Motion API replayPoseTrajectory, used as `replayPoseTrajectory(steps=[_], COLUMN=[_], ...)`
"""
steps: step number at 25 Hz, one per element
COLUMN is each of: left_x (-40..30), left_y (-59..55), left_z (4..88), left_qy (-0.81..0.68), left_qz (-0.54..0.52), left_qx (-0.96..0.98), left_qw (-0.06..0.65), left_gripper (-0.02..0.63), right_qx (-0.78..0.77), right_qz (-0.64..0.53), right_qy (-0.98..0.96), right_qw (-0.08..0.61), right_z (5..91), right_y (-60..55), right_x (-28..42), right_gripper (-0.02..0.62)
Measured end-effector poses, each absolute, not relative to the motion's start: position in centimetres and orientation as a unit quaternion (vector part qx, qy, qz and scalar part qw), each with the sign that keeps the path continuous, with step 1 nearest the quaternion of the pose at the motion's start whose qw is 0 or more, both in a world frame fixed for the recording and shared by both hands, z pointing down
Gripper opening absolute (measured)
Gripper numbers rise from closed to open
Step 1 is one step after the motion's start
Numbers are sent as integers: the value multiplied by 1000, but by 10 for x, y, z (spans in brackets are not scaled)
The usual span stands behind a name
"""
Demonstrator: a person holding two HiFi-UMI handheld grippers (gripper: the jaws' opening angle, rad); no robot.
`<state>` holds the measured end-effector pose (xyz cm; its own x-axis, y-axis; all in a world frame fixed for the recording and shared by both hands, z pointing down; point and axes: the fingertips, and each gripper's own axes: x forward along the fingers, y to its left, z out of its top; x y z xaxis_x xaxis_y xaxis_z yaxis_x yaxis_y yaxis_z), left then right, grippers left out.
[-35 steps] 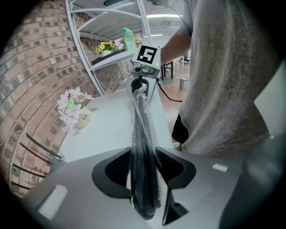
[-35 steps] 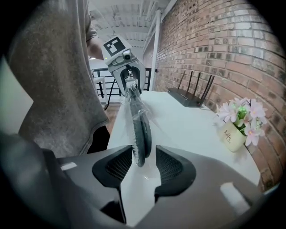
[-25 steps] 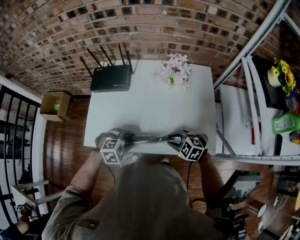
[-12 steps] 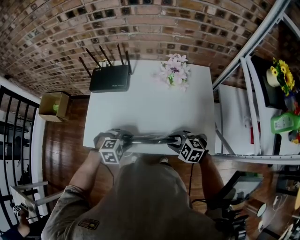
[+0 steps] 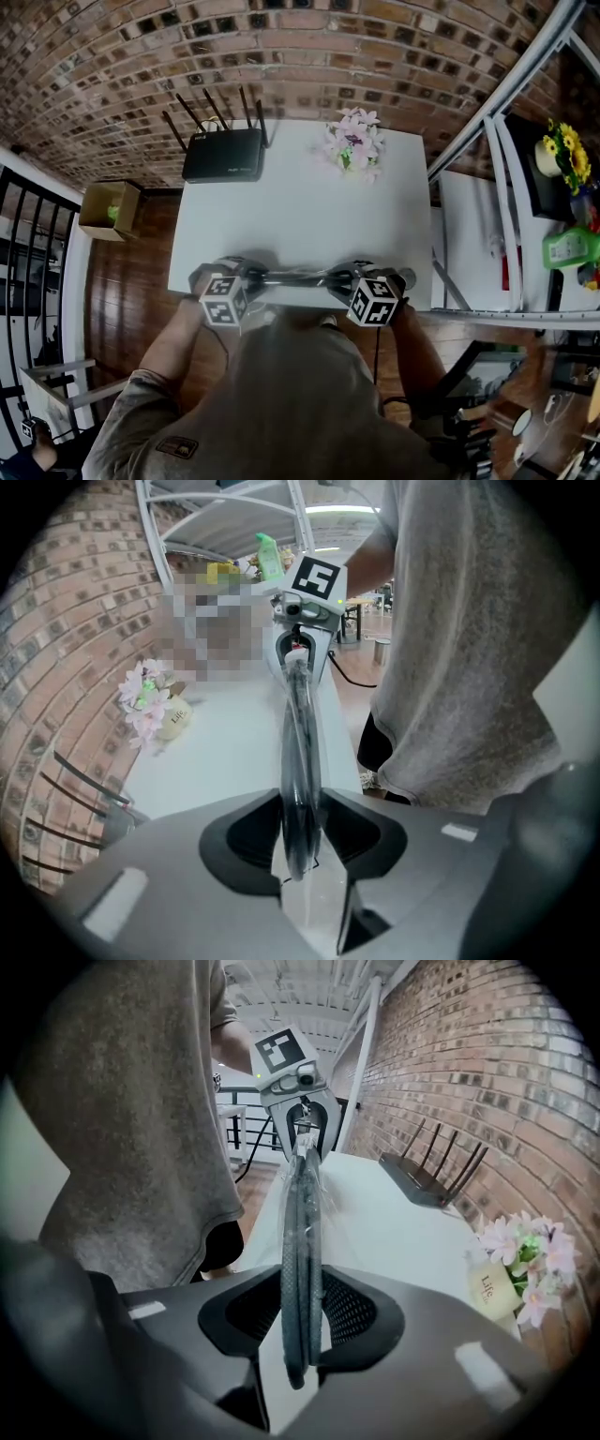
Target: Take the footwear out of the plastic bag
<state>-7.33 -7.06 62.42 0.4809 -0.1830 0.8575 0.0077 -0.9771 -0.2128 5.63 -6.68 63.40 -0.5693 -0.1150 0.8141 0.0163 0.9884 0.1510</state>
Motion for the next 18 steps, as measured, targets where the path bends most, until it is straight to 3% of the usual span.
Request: replayPoseTrajectory(steps=[10,14,18], left_x=[-88,-87,-76], left_y=[-72,-71,-71], left_z=[626,625,617], left_qy=[56,50,41], left_qz=[-514,-511,-502], left_qx=[-853,-856,-861], left_qw=[76,60,66], left_gripper=[118,192,216], right_qx=[53,53,55], right_qz=[-56,-58,-57], right_qy=[-877,-876,-877], right_qw=[474,475,474], right_z=[637,637,636], right_y=[-69,-69,-70], right_x=[84,83,83], right_gripper=[132,132,132])
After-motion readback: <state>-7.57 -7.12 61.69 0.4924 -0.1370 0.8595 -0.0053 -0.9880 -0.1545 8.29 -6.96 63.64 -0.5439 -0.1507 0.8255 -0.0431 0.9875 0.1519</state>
